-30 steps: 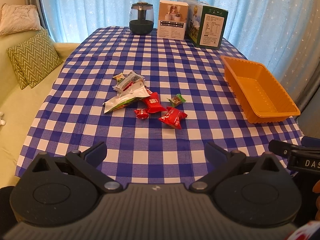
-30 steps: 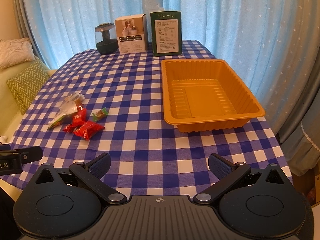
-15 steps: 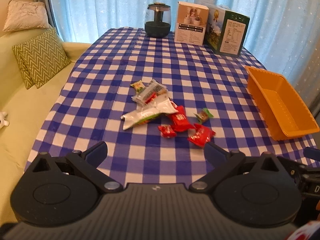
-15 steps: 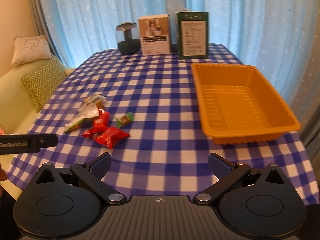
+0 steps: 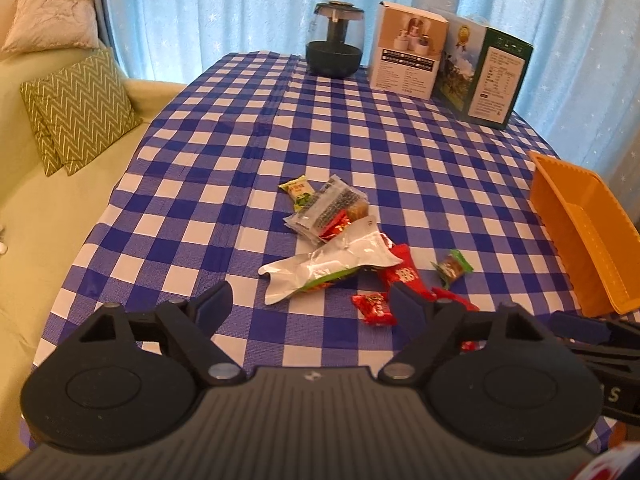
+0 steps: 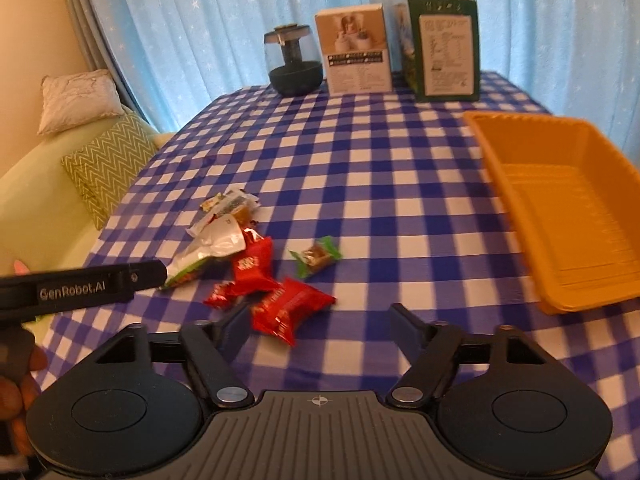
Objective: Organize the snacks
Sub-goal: 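Move the right tool to the red candy packet and close on it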
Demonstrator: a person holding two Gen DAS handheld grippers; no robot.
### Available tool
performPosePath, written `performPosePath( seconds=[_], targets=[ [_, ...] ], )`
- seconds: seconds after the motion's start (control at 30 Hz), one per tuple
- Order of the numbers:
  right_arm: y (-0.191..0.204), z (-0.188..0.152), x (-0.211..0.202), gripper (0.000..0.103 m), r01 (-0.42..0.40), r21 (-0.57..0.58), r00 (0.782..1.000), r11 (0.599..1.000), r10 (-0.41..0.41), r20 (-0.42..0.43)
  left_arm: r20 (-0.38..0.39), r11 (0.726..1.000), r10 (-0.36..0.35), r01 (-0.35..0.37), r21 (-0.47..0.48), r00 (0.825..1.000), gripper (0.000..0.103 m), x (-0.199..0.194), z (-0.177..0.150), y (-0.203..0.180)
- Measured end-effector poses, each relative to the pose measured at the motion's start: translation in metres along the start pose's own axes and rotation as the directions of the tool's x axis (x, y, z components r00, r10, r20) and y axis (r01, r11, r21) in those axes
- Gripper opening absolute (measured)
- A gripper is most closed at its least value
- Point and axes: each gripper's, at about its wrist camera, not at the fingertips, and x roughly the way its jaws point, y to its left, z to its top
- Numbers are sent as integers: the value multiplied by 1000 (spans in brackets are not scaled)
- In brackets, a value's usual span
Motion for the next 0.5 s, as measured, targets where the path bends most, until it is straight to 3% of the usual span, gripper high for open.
performPosePath(
  seconds=[0.2,0.37,0.5],
  targets=[
    [3,4,38,56,-26,64,998,998,30,-53,5,999,-7,8,-35,1000,79,11,2,14],
    [6,6,55,53,2,83,998,997,3,-67,-2,999,-20,20,-50,1000,77,19,1,19],
    [4,7,61,38,22,65,997,998,-17,-73,-11,999,-33,33,-32,999,77,21,-4,16]
  ],
)
